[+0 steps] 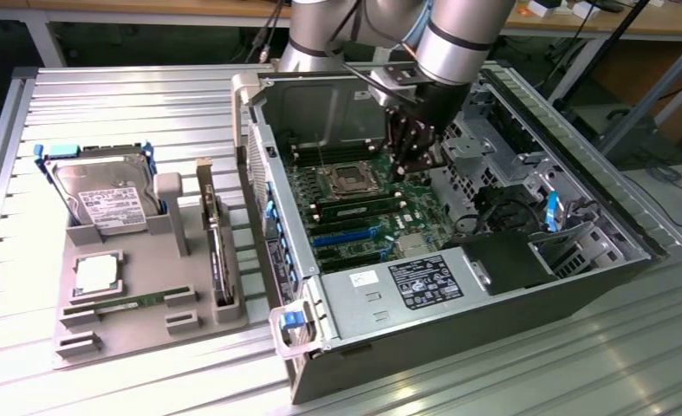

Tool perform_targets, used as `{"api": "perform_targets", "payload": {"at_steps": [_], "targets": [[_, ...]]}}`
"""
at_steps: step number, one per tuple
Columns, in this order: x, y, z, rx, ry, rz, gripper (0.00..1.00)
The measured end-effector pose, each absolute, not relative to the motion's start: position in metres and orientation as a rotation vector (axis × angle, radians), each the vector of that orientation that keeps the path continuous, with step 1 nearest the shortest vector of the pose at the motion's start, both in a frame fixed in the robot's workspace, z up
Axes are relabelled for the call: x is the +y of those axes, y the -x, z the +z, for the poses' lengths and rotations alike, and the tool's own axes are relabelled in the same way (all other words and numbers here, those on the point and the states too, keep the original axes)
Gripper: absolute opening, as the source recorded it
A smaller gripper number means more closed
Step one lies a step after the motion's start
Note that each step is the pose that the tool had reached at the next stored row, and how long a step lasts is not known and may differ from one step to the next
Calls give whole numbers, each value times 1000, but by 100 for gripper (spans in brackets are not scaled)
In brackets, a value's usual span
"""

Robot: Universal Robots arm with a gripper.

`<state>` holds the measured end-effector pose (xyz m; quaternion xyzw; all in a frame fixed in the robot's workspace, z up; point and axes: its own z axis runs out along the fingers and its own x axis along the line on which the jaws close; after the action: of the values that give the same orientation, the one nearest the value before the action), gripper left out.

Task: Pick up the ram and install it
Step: 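Press down the ram until it locks into place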

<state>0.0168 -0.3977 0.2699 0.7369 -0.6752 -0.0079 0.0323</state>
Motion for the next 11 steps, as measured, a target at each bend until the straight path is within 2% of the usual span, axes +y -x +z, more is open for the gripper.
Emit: {"api": "perform_targets", "payload": {"at_steps": [11], "targets": [[-401, -24, 238, -2145, -2211, -22, 10]]}}
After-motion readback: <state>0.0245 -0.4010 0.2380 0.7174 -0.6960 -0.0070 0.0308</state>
